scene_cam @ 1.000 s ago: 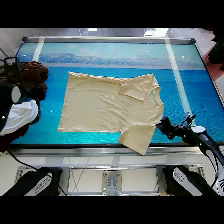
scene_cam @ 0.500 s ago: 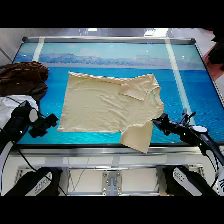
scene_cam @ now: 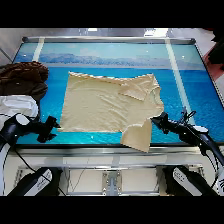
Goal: Fold the shirts.
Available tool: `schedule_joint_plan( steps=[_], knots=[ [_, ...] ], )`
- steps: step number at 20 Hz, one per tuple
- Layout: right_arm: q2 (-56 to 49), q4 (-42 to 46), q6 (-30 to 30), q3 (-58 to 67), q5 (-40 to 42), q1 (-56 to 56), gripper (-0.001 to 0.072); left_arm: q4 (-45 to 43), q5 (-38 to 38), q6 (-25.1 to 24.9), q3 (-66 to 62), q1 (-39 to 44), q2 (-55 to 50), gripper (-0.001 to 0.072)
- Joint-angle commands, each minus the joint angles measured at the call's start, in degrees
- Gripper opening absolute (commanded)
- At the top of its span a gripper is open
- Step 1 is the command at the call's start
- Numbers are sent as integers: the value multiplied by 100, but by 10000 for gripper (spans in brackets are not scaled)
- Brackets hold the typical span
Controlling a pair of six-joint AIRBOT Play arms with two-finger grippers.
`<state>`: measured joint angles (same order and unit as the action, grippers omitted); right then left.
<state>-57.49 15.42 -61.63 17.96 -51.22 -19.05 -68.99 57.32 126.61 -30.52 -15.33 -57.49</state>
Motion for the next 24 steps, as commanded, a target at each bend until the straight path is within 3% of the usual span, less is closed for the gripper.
schedule_joint_plan(
  steps=[1,11,12,13,14,15,20,22,24],
  knots=[
    [2,-72,42,-4,-39,-2,27,675,-264,-498,52,-146,-210,429],
    [2,-407,168,-4,-50,-2,26,632,-713,-514,52,-146,-791,426],
    [2,-409,170,-2,-52,-2,26,643,-820,-516,52,-146,-793,400],
    [2,-411,168,-2,-52,-2,26,688,-905,-516,52,-146,-793,257],
    [2,-420,168,-2,-52,-2,26,750,-973,-518,52,-146,-793,6],
    [2,-455,168,2,-68,-2,26,863,-1016,-649,50,-146,-793,16],
    [566,-330,595,619,-560,-4,23,2337,-713,-2977,-540,-146,-341,15],
    [1285,166,0,1130,-592,-26,23,2712,-402,-3788,-1137,-146,461,14],
    [2118,1132,-715,1810,-708,-83,23,2627,-310,-4052,-1821,-146,1499,15]
  ],
)
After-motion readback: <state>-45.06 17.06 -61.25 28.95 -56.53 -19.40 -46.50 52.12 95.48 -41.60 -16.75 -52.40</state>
